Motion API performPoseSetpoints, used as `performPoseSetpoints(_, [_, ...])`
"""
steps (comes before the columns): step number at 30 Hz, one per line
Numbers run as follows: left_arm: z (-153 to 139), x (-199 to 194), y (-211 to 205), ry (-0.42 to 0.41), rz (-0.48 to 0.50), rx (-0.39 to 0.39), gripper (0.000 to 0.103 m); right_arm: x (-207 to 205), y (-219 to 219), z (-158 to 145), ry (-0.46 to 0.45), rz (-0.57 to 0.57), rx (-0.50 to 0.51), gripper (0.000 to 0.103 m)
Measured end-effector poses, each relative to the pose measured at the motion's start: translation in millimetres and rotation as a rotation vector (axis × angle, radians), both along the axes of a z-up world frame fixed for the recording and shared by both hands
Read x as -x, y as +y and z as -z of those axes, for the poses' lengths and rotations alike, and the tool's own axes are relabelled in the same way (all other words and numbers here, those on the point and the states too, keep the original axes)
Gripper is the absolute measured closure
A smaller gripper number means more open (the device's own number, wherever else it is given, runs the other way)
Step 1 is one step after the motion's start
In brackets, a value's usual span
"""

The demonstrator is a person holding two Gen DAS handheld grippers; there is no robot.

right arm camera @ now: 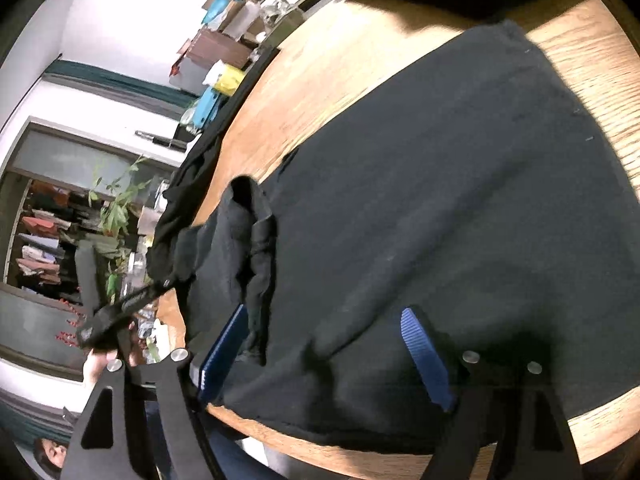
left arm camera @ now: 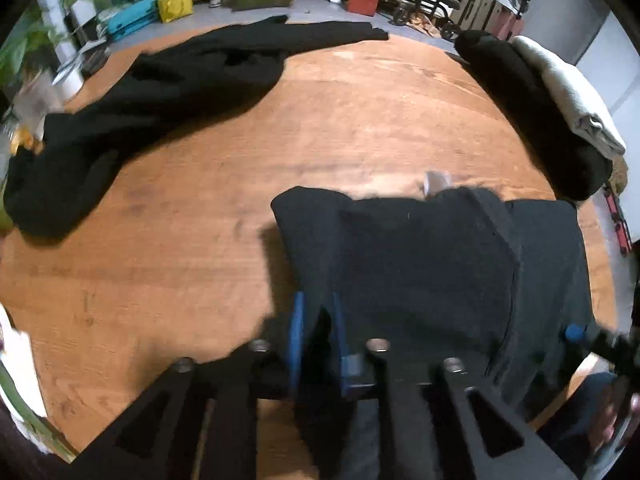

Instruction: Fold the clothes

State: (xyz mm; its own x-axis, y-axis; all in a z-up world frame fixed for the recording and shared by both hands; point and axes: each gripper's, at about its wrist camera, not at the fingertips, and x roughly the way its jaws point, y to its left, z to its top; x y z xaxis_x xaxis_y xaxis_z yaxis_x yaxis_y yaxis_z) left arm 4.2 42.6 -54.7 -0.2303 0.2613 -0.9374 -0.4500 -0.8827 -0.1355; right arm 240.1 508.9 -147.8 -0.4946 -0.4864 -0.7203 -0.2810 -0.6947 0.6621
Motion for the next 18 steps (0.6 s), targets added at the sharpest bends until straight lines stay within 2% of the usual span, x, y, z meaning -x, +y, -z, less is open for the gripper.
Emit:
performPoseSetpoints(1, [7,-4,-8,-0.04,-0.01,-0.004,0.065,-1,6,-2,-0.002,0.006,-0.011,0.02])
performPoseSetpoints(3, [22,-13,-25,-0.12,-0.029,-0.022,0.062,-2,19,-8,-0.005,0.018,-0.04,0.02])
performPoseSetpoints(5, [28,-21,-39,-0.154,-0.042,-0.064,0.055,-2,36,-16,-0.007,0.035,-0.1,0.02])
performPoseSetpoints(7, [29,-29,-49,-0.179,-0.05,-0.122,0.052,-3,56,-21,-0.024,0.061,-0.174,0.02])
performPoseSetpoints(11, [34,-29,-54,-0.283,-0.048,-0.276,0.045,-6,94,-19,-0.061,0.139,-0.235,0.02])
performPoseSetpoints(13, [38,-29,-51,-0.3,-0.05,-0.287,0.042,-10,105,-13,-0.068,0.188,-0.207,0.02])
performPoseSetpoints(15, [42,-30,-46,-0.307,-0.043,-0.288,0.041,-13,108,-6,-0.08,0.225,-0.138,0.019])
performPoseSetpoints(18, [40,-39,-32,-0.264,0.007,-0.244,0.044,-13,107,-4,-0.073,0.253,-0.084,0.018])
